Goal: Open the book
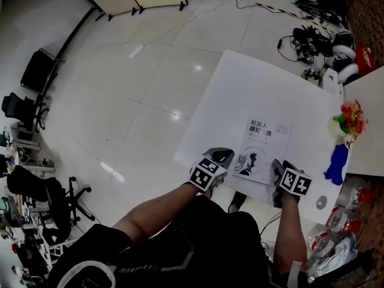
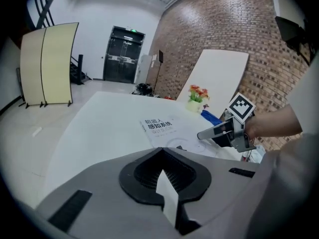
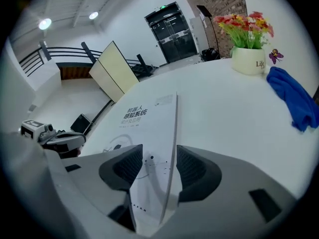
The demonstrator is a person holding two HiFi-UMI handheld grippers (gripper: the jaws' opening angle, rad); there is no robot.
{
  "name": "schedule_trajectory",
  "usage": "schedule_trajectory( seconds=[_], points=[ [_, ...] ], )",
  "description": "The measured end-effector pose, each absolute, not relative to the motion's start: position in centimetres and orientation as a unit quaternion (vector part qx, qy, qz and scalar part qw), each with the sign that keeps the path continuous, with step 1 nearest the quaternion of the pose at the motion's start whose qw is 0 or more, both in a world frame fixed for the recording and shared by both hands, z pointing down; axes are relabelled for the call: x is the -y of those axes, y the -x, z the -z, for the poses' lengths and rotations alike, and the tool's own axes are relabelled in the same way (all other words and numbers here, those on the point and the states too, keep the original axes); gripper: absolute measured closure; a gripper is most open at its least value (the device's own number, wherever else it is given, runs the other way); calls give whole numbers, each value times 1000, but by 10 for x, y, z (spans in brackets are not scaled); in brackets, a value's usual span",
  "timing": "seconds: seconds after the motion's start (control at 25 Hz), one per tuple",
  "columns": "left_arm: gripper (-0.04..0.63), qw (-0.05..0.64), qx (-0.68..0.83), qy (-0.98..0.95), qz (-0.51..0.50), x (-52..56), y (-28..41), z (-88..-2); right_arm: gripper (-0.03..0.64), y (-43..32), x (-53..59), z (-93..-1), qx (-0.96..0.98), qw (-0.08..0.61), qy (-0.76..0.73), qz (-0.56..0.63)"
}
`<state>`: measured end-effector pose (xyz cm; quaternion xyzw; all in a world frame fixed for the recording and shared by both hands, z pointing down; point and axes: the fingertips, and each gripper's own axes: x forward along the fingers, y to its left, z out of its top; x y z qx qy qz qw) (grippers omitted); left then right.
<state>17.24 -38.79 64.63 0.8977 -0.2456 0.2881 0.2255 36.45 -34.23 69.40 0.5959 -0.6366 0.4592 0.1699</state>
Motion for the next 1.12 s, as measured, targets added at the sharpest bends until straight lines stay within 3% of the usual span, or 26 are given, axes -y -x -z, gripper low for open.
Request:
schedule_trajectory(
  seconds=[0.12, 0.16, 0.4, 0.88, 1.12],
  points=[
    [597, 231, 242, -898, -286, 387, -173, -646, 424, -367, 341, -699, 622, 174, -602, -469],
    [597, 232, 241, -899, -285, 387, -173, -646, 482, -369, 341, -700, 615, 175, -607, -472],
    [597, 230, 239, -901, -281, 389, -167, -641, 547, -377, 340, -698, 569, 192, -643, -475],
    [597, 225, 262, -907, -242, 401, -152, -617, 596, -367, 338, -648, 554, 106, -673, -479],
    [597, 227, 249, -917, -213, 402, -138, -601, 600, -358, 334, -645, 532, 153, -696, -457]
  ],
)
